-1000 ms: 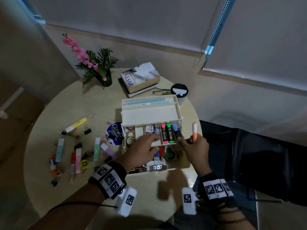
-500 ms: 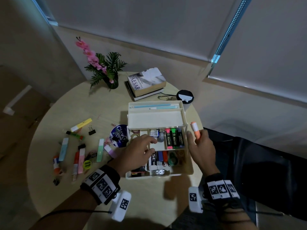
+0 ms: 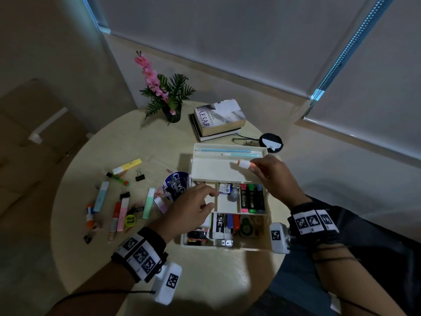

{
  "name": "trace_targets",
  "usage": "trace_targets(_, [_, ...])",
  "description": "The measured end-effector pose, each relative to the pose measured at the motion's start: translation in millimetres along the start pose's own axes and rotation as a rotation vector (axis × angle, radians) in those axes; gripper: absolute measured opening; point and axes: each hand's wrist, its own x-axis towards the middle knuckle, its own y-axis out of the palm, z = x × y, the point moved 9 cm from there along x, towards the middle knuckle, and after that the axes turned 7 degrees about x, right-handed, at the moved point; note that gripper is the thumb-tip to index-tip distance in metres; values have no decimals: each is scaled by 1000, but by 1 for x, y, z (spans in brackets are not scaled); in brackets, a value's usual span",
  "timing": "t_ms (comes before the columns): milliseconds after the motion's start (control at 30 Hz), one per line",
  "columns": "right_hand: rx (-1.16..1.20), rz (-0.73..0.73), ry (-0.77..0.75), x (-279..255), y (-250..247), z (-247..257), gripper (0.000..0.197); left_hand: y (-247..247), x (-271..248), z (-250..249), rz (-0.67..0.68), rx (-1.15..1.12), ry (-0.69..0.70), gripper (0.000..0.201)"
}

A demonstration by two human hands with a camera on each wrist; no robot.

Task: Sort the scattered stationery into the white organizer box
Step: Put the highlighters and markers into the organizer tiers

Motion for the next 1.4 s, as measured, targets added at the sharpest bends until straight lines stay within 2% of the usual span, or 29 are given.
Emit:
trace_targets(167, [15,83,-34,13,9,-5,13,-6,-9,11,-19,-50,-29,25])
trace_targets(267, [-108,-3,-87,17,9,-5,18,-11,-12,14,-32,-55,-26,25])
trace_targets(400, [-118,-153,-1,17,5,-8,24,-12,-14,25,-39,-47,-39,23])
trace_targets(600, [-111,-85,-36,19,18,3,16,-21,-22,32,-54,-60,-27,19])
trace_targets(800, [-153,-128,-71,32,24,8,12,-27,-50,73,-24,-19,-90,22])
trace_targets(967, [-141,-202,-34,21,36,38,17,-52,-84,132,-97,47,-222,18])
trace_targets(1067, [-6,-157,-96,8,74,97,16,-67,-109,185,-125,140,-388,16])
trace_targets(1167, [98,10,-125,1,135,153,18,-82,-133,234,-161,179,-533,15])
trace_targets(1233, [122,109,-135,0,177,180,11,-90,-142,256,-152,213,-589,12])
trace_targets(1300, [130,188,-104,4,217,193,8,-101,-145,274,-153,234,-641,10])
trace_targets(1400, [53,280,33,16,271,187,8,-119,-140,302,-166,243,-700,18])
